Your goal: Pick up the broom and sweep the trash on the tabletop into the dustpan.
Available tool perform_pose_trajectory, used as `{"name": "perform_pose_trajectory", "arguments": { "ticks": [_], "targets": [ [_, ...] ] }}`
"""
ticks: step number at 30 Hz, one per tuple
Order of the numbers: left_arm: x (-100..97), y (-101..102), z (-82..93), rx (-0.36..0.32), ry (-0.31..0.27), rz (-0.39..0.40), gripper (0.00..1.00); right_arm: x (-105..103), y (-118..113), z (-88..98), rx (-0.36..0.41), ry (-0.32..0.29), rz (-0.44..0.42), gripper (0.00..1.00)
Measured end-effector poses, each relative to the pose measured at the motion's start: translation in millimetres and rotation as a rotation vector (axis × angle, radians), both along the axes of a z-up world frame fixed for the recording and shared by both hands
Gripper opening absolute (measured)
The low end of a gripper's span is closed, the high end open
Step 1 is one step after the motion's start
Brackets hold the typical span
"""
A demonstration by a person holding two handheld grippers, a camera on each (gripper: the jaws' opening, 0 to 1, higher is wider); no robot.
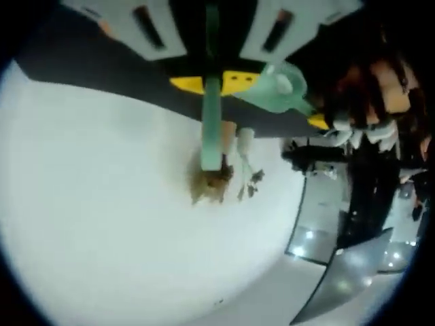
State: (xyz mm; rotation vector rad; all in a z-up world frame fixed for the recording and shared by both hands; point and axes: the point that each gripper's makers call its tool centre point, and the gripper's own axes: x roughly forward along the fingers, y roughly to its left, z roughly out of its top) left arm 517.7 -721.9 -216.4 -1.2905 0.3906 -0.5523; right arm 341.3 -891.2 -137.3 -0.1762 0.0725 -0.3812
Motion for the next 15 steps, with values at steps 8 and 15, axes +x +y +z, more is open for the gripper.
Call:
{"name": "perform_pose_trajectory", "arguments": {
  "ticks": [8,15],
  "targets": [
    [4.1,4.7,-16.0,0.042,0.012,0.042,0.1,0.9,2.7,-1.6,-0.009,0.005,0.002,0.06],
    [-1.5,-9.1,-29.5,0.088,0.055,-0.072,0.11,0.3,5.8,-0.9,-0.033,0.009,0.003,0.06]
  ]
}}
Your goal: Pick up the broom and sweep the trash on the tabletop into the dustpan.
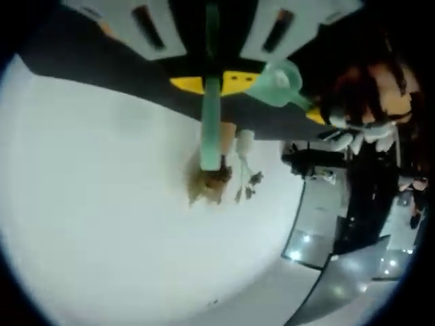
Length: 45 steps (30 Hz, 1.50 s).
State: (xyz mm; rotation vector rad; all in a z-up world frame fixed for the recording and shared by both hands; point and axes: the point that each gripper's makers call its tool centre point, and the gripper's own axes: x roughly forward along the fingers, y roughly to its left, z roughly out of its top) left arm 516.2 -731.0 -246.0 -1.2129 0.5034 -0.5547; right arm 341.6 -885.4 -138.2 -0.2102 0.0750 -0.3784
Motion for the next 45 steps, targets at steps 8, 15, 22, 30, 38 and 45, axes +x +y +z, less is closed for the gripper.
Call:
{"name": "perform_pose_trajectory", "arguments": {
  "ticks": [8,15,22,30,38,45],
  "targets": [
    [-0.2,0.1,5.0,0.024,0.02,-0.164,0.27,-3.6,3.6,0.6,-0.006,-0.003,0.005,0.06],
    [19.4,18.7,-1.4,0.057,0.02,-0.263,0.24,-4.6,6.1,4.7,-0.021,-0.007,0.007,0.06],
    [4.8,7.9,-1.9,0.104,0.005,-0.513,0.28,-6.9,3.2,5.2,-0.027,-0.006,-0.003,0.06],
    [18.7,15.5,1.8,0.072,0.007,-0.664,0.25,-14.3,-7.1,8.8,-0.022,-0.022,-0.03,0.06],
    [4.0,5.4,-2.0,0.063,0.031,-0.912,0.3,-15.3,-9.7,7.4,-0.031,-0.013,-0.045,0.06],
    [-2.0,-1.5,-5.1,0.135,-0.004,-1.018,0.29,-15.8,-12.2,5.2,-0.035,-0.005,-0.055,0.06]
  ]
}}
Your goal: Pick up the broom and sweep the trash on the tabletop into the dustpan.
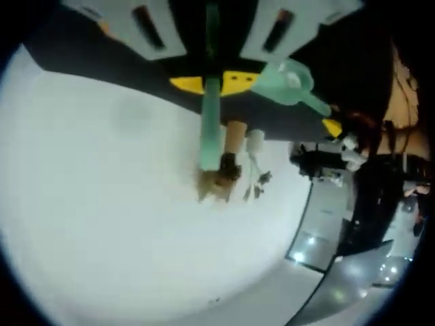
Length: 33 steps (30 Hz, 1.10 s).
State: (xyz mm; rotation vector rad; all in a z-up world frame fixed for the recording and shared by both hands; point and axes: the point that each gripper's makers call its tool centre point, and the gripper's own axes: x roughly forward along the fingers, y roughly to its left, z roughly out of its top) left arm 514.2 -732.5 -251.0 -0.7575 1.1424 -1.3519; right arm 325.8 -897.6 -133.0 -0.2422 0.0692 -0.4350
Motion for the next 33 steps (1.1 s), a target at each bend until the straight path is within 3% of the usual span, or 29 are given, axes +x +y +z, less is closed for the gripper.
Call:
{"name": "perform_pose_trajectory", "arguments": {
  "ticks": [4,6,7,13,15,17,27,33],
  "targets": [
    [-11.4,-5.9,-0.7,0.006,0.043,-0.112,0.29,0.7,-1.0,-1.8,-0.002,0.007,-0.005,0.06],
    [-19.2,-7.6,-9.4,0.041,0.014,-0.155,0.29,0.7,-1.8,-2.4,-0.004,0.01,-0.009,0.06],
    [-16.8,-9.1,-10.8,0.048,-0.004,-0.141,0.26,1.0,-2.6,-2.2,-0.004,0.011,-0.01,0.06],
    [-7.9,-10.3,-9.4,0.043,0.03,-0.123,0.19,3.0,-1.4,-4.1,-0.006,0.02,-0.008,0.06],
    [-7.6,-10.4,-12.2,0.049,0.021,-0.12,0.12,3.4,-1.0,-4.8,-0.01,0.026,-0.007,0.06],
    [-10.4,-8.6,-13.0,0.053,0.012,-0.124,0.12,3.5,-1.0,-4.8,-0.013,0.029,-0.006,0.06],
    [-2.1,-2.9,-4.4,0.011,0.073,0.041,0.1,3.7,-3.0,-4.9,-0.01,0.027,-0.012,0.06],
    [0.1,1.7,5.5,-0.023,0.077,0.153,0.09,3.8,-3.3,-5.2,-0.003,0.023,-0.01,0.06]
  ]
}}
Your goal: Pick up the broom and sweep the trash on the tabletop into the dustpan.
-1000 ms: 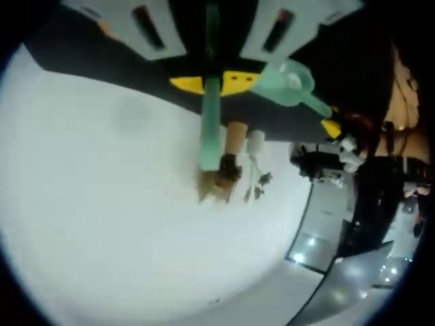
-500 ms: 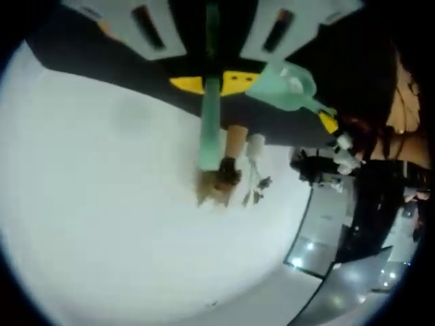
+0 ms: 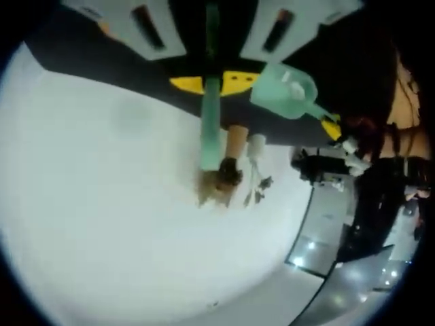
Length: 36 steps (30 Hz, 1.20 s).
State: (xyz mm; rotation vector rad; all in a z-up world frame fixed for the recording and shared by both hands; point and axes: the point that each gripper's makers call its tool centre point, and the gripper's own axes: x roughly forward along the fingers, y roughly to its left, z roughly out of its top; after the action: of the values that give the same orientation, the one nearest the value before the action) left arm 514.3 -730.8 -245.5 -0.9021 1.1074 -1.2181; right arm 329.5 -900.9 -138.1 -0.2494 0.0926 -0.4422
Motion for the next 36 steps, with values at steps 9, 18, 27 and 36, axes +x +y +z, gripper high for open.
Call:
{"name": "perform_pose_trajectory", "arguments": {
  "ticks": [9,18,27,36],
  "targets": [
    [23.5,25.5,5.1,-0.025,0.018,0.305,0.09,1.5,4.0,-0.8,0.008,-0.003,0.015,0.06],
    [30.2,44.3,4.2,-0.036,0.059,0.489,0.09,1.1,4.8,-2.4,0.004,0.003,0.018,0.06],
    [6.1,29.2,7.4,-0.101,0.146,0.645,0.1,2.8,4.0,-3.6,0.001,0.009,0.018,0.06],
    [-12.6,14.3,0.8,-0.066,0.127,0.719,0.1,1.4,8.1,1.3,-0.002,-0.005,0.033,0.06]
  ]
}}
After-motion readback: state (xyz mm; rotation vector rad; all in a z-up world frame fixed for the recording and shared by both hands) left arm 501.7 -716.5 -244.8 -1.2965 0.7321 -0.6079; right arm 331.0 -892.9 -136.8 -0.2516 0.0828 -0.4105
